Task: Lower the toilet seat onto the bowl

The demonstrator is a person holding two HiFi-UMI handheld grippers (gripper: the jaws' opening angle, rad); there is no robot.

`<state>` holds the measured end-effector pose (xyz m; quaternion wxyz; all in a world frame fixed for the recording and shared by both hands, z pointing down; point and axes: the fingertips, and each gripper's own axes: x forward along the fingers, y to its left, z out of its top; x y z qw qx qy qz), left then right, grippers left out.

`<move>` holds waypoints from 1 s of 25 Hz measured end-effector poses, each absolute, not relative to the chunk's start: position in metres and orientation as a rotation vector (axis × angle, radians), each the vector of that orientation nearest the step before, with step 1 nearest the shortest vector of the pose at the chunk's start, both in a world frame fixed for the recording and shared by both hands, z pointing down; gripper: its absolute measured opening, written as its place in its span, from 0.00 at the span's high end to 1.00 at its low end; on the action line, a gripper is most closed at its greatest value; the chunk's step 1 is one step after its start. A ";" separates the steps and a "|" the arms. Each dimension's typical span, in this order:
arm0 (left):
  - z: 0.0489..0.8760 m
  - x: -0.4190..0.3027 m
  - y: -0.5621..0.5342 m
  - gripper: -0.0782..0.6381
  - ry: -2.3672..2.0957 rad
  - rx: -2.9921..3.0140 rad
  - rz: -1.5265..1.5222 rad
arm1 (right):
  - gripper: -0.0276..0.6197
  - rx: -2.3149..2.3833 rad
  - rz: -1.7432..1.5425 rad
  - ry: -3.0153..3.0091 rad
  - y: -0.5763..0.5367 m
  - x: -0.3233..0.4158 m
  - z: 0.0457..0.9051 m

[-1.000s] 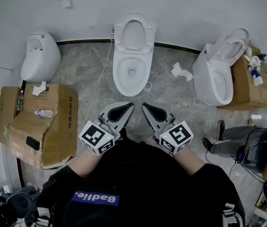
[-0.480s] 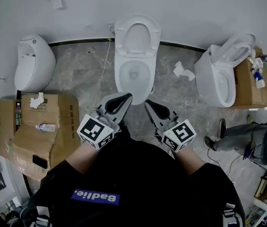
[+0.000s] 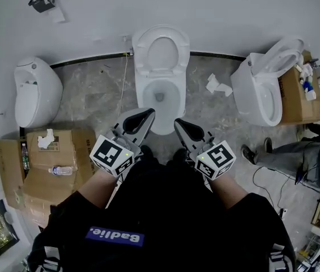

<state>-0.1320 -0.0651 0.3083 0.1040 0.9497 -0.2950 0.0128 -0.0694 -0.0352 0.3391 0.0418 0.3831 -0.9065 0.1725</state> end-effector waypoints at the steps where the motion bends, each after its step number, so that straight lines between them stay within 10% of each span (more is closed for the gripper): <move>1: 0.310 -0.129 -0.070 0.87 -0.870 2.798 0.041 | 0.91 1.173 0.534 -2.775 -0.040 -0.066 0.340; 25: 0.357 -0.056 -0.210 0.86 -1.179 2.770 0.227 | 0.91 0.942 0.675 -2.855 -0.133 0.017 0.386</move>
